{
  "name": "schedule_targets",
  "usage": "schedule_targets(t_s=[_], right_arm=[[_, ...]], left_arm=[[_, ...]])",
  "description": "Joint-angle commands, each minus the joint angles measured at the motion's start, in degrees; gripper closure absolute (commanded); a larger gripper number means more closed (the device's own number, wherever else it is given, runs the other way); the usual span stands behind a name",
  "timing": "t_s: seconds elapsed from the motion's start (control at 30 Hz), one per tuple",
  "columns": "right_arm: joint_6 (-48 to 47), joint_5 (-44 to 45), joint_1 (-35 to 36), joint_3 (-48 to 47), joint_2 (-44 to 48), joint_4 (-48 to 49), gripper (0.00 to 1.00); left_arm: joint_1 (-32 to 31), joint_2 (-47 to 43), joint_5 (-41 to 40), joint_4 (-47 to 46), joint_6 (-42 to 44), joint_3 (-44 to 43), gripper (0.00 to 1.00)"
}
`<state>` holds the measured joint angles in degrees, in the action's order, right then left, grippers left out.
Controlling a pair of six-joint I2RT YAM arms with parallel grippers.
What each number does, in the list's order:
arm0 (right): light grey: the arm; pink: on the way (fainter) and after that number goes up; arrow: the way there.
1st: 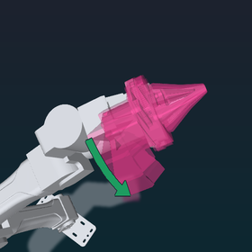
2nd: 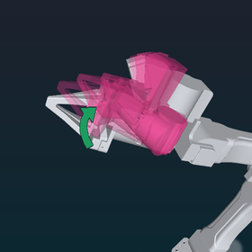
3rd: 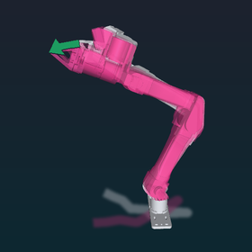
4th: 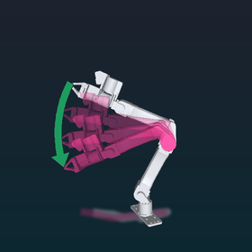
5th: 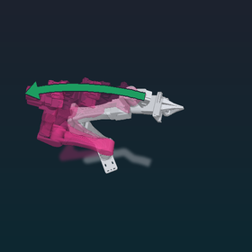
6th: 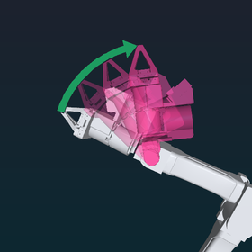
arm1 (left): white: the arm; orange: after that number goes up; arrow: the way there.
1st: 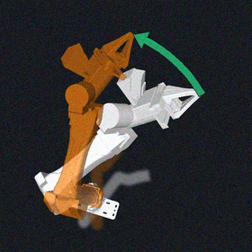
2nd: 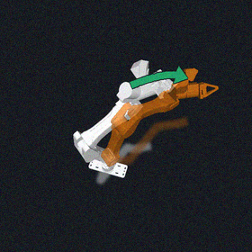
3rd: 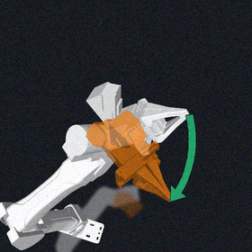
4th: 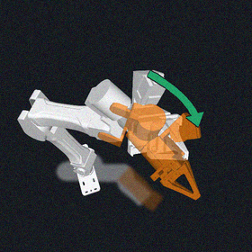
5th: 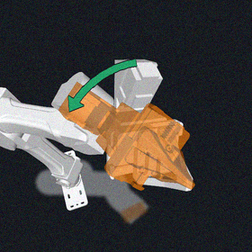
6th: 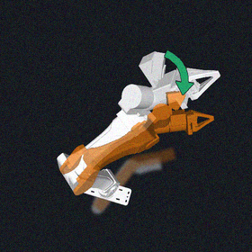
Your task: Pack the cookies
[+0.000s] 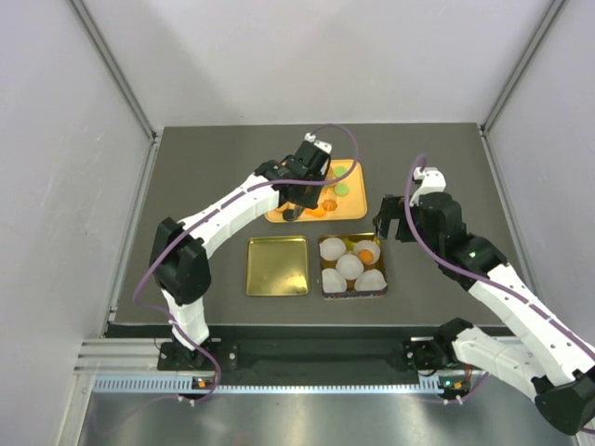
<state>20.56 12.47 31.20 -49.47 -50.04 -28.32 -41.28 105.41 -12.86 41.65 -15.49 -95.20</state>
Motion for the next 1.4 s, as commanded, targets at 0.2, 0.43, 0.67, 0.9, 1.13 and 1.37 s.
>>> schedule_targets(t_s=[0.2, 0.43, 0.67, 0.9, 1.13, 1.37], right_arm=[[-0.25, -0.16, -0.44, 0.08, -0.93, 4.32, 0.00], [-0.43, -0.16, -0.44, -0.10, -1.90, 4.85, 0.00], [-0.34, -0.25, -0.53, -0.45, -2.43, 5.29, 0.00], [-0.17, -0.25, -0.44, -0.19, -3.40, 5.73, 0.00], [-0.25, -0.08, -0.44, -0.01, -3.48, 5.82, 0.00], [0.01, 0.01, -0.44, 0.43, -3.13, 5.90, 0.00]], left_arm=[[0.14, -8.19, 1.26, 1.16, 0.81, 0.97, 0.73], [-1.96, -13.82, 3.11, 2.56, 0.37, 4.84, 0.73], [-6.87, -22.51, 4.86, 4.49, -2.27, 10.99, 0.73], [-10.14, -28.67, 6.62, 6.51, -5.61, 18.11, 0.72], [-11.11, -31.66, 9.78, 7.31, -5.87, 21.72, 0.72], [-11.46, -32.02, 10.31, 7.31, -6.05, 24.97, 0.71]])
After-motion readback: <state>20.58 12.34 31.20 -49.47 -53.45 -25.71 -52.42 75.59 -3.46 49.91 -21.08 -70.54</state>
